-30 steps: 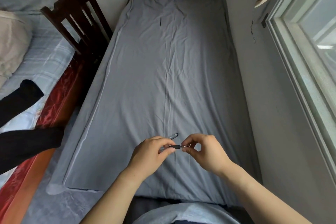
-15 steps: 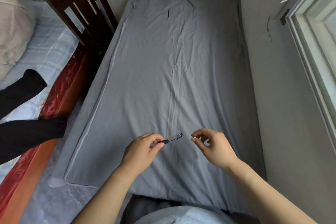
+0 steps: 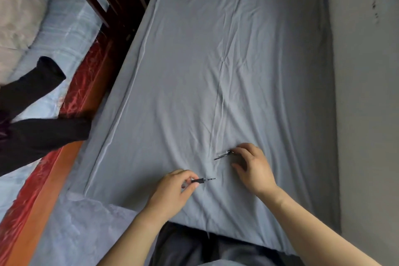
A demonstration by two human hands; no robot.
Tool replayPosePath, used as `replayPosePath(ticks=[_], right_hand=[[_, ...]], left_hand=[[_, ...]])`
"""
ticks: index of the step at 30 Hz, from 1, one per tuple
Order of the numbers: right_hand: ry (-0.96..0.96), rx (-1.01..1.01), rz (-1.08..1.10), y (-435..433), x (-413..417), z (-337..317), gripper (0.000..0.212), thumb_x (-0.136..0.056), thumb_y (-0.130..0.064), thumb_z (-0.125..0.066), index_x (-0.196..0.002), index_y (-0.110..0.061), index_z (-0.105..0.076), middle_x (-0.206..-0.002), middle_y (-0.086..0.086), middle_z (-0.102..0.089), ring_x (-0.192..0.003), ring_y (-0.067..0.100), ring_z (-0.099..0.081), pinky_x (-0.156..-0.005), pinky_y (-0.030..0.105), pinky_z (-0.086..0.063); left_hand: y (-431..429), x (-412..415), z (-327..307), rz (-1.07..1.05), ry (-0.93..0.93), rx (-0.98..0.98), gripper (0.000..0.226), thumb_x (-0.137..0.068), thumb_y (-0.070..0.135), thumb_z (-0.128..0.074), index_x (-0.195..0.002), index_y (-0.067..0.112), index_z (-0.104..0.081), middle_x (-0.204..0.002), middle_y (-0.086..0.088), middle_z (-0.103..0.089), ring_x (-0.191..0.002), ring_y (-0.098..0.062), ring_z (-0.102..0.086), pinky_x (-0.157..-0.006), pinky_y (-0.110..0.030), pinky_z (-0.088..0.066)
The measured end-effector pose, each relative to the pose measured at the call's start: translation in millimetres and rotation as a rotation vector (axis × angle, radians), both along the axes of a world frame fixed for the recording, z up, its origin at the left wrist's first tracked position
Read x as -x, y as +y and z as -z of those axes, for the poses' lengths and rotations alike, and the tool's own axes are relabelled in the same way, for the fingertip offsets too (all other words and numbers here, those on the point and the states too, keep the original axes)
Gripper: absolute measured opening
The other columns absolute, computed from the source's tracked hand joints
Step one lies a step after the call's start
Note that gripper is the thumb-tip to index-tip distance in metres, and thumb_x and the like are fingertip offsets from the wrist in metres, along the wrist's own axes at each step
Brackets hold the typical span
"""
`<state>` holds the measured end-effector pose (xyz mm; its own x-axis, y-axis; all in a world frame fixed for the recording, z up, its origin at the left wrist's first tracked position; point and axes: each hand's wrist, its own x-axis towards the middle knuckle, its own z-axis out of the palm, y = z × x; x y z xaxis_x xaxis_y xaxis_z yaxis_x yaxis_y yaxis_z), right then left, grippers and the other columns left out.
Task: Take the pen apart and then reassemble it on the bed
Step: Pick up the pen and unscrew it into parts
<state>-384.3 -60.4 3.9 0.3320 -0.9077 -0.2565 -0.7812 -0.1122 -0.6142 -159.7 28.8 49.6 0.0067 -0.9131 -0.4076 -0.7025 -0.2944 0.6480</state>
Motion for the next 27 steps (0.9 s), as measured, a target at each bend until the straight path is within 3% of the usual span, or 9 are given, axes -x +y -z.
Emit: replayPosePath(ticks=[5,9,14,18,23,27], right_hand=[[-0.077,-0.011,-0.014,18.8,5.6,-26.9,0.039,-0.083,-0.028,-0.064,-0.120,-0.017,-0.056,-0.124,0.005,-0.057,-0.117,0.024,-0.050,-0.100,0.034,-0.042],[-0.149,-0.060,-0.090,28.7,4.6,-65.6,0.030,-0.087,-0.042,-0.055,-0.111,-0.026,-0.060,-0.108,-0.008,-0.066,-0.104,0.010,-0.056,-0.090,0.026,-0.045],[-0.158,0.027,-0.093,30.9,7.5,-100.8,0.010,-0.086,-0.030,-0.060,-0.091,-0.023,-0.064,-0.081,-0.006,-0.067,-0.070,0.011,-0.058,-0.070,0.034,-0.050],[-0.163,0.061,-0.056,29.5,18.9,-112.7,0.004,-0.084,-0.023,-0.062,-0.087,-0.023,-0.064,-0.079,-0.008,-0.066,-0.071,0.010,-0.059,-0.069,0.032,-0.051],[-0.153,0.102,-0.064,29.6,28.9,-119.7,0.021,-0.081,-0.030,-0.065,-0.102,-0.025,-0.062,-0.091,-0.011,-0.064,-0.081,0.007,-0.057,-0.075,0.024,-0.047],[-0.170,0.088,-0.074,23.7,27.9,-118.3,0.007,-0.082,-0.027,-0.065,-0.089,-0.025,-0.065,-0.077,-0.013,-0.060,-0.069,0.007,-0.055,-0.068,0.030,-0.050]], left_hand=[[-16.9,11.5,-4.9,0.062,-0.019,0.035,0.010,-0.081,0.032,-0.062,-0.091,0.033,-0.064,-0.085,0.010,-0.064,-0.081,-0.005,-0.061,-0.077,-0.030,-0.052],[-32.2,21.7,-22.1,0.132,-0.054,0.101,0.012,-0.080,0.037,-0.062,-0.092,0.037,-0.062,-0.085,0.015,-0.061,-0.083,0.000,-0.059,-0.076,-0.029,-0.051],[-37.6,34.6,-45.8,0.176,-0.017,0.178,0.013,-0.081,0.038,-0.061,-0.094,0.038,-0.062,-0.089,0.015,-0.063,-0.087,0.000,-0.060,-0.079,-0.032,-0.052],[-35.0,37.3,-55.5,0.177,-0.013,0.224,0.012,-0.084,0.038,-0.059,-0.095,0.037,-0.063,-0.088,0.018,-0.062,-0.085,0.002,-0.059,-0.078,-0.030,-0.052],[-33.4,38.5,-62.2,0.174,-0.012,0.243,0.011,-0.084,0.038,-0.058,-0.095,0.040,-0.060,-0.087,0.019,-0.061,-0.082,0.002,-0.059,-0.072,-0.024,-0.050],[-33.8,38.5,-61.9,0.175,-0.014,0.253,0.012,-0.083,0.041,-0.057,-0.095,0.041,-0.060,-0.086,0.020,-0.060,-0.081,0.003,-0.059,-0.070,-0.021,-0.050]])
